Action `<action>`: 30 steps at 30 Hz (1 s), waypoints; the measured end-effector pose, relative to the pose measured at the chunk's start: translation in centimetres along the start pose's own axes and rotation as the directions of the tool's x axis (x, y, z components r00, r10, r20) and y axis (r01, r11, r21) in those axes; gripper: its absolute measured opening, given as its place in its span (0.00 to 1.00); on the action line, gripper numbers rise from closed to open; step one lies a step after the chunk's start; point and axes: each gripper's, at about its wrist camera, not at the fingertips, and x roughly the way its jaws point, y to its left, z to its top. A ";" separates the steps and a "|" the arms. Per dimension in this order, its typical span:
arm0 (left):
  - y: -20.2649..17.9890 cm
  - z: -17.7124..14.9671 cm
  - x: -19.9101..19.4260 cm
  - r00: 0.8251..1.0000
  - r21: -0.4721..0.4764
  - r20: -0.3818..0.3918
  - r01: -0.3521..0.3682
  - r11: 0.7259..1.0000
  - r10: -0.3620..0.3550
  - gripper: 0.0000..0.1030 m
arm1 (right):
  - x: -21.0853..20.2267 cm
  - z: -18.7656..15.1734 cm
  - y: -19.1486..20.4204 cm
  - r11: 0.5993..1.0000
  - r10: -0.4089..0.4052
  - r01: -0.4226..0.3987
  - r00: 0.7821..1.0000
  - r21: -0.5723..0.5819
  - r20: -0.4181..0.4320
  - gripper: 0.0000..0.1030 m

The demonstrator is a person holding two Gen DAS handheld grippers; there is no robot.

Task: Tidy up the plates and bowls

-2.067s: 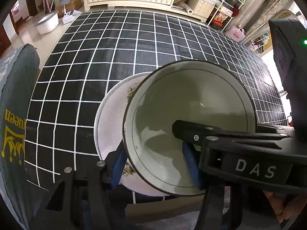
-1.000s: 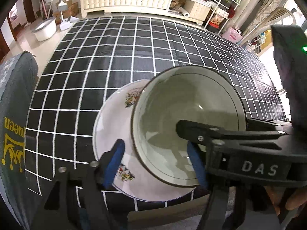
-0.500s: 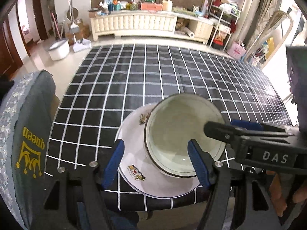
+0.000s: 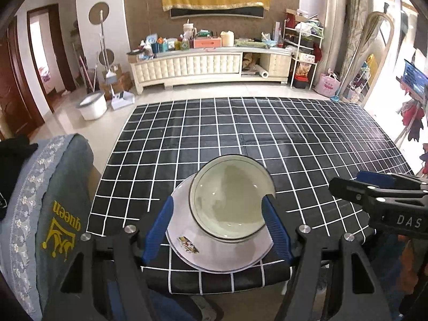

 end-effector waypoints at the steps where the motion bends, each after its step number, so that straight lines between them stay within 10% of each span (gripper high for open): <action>1: -0.3 -0.2 -0.4 1.000 0.006 0.007 0.001 1.000 -0.001 0.64 | -0.4 -0.2 0.1 1.000 -0.010 0.010 1.000 -0.009 0.015 0.74; 9: -2.9 -2.5 -3.6 0.995 0.018 0.099 -0.035 0.999 0.033 0.65 | -5.0 -3.5 -0.4 0.993 -0.083 0.097 0.982 -0.073 0.170 0.80; 19: -4.4 -5.4 -7.1 0.975 0.033 0.214 -0.062 0.998 0.054 1.00 | -8.4 -7.5 -0.9 0.976 -0.149 0.189 0.940 -0.104 0.309 1.00; 30: -5.7 -7.5 -11.2 0.960 0.024 0.276 -0.045 0.999 0.037 1.00 | -11.7 -10.7 -1.2 0.977 -0.151 0.195 0.917 -0.083 0.370 1.00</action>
